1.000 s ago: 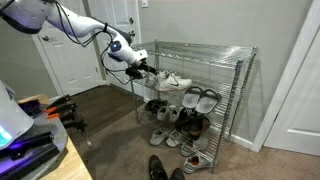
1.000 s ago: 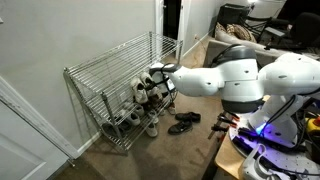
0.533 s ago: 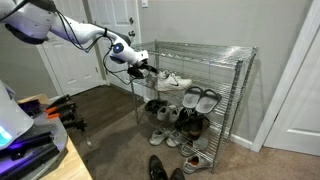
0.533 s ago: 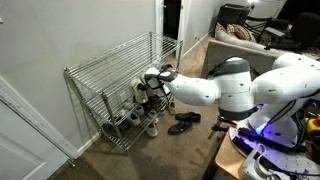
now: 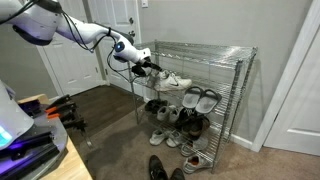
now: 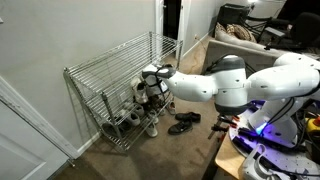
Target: Pick up the white pair of nike sneakers from the second shelf from the top of the shoe rack and put them on the top shelf of the shoe rack
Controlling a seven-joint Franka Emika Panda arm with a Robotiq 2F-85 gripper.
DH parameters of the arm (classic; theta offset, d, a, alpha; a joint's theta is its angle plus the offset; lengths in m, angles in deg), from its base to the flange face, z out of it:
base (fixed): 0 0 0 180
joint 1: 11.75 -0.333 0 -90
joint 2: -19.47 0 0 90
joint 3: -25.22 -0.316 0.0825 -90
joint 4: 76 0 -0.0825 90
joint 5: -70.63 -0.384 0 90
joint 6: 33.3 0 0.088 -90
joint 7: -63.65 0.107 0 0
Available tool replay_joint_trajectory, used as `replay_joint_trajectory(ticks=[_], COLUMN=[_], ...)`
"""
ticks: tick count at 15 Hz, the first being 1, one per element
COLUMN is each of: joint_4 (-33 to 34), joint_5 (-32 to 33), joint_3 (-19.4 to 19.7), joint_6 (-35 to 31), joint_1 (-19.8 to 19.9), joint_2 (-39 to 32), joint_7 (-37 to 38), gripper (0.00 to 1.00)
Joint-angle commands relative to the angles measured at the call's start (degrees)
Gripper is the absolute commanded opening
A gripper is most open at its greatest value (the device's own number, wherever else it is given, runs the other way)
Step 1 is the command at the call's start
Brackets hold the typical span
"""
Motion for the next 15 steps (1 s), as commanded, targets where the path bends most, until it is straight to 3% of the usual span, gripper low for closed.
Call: replay_joint_trajectory(ticks=[1,8,15], joint_4=[2.94,5.32,5.71], joint_5=[0.0,0.02,0.04], joint_3=[-1.43,-9.7,-10.81], joint_6=[-2.96,-4.87,-3.13], joint_1=[2.76,9.04,8.89], joint_2=[0.0,-0.14,-0.16], joint_7=[-1.42,-4.73,-5.19], gripper=[1.0,1.0,1.0])
